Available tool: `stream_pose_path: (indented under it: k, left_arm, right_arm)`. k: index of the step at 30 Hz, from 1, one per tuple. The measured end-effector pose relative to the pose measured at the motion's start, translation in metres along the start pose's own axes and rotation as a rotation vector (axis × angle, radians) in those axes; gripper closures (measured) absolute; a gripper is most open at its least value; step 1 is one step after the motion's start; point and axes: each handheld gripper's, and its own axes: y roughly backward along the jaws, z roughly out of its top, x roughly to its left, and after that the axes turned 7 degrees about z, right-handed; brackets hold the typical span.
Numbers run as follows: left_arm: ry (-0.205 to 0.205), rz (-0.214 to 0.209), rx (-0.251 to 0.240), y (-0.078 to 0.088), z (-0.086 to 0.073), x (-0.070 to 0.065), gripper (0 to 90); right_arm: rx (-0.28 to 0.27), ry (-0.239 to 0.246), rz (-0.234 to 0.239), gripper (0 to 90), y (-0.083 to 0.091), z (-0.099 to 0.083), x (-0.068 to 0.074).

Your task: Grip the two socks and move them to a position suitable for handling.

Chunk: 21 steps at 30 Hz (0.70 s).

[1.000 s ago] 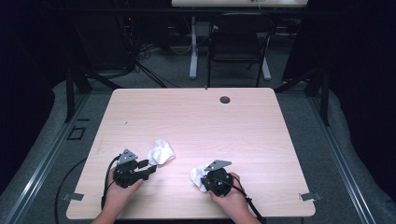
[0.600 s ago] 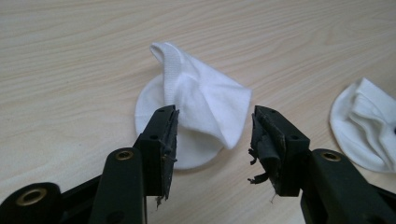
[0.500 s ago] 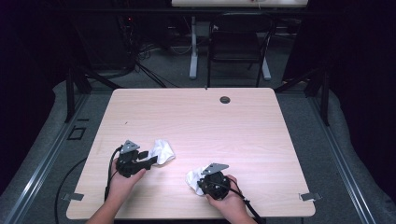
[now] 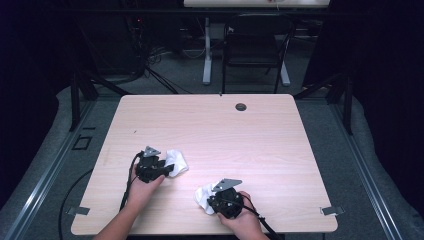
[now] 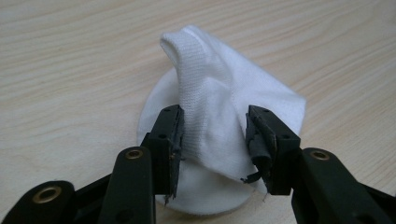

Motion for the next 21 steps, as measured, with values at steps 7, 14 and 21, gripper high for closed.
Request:
stream_pose_path:
  k: [7, 14, 21]
  left_arm:
    - [-0.032, -0.009, 0.001, -0.003, -0.001, -0.01, 57.3]
    - [-0.107, -0.026, 0.032, 0.008, -0.009, -0.017, 57.2]
    - [-0.109, -0.024, 0.052, 0.023, -0.021, -0.006, 57.2]
  right_arm:
    - [0.003, -0.003, 0.0, 82.4, -0.001, 0.001, 0.003]
    - [0.004, 0.002, -0.003, 82.2, -0.003, 0.001, 0.009]
    - [0.006, -0.002, -0.005, 82.2, -0.003, 0.001, 0.009]
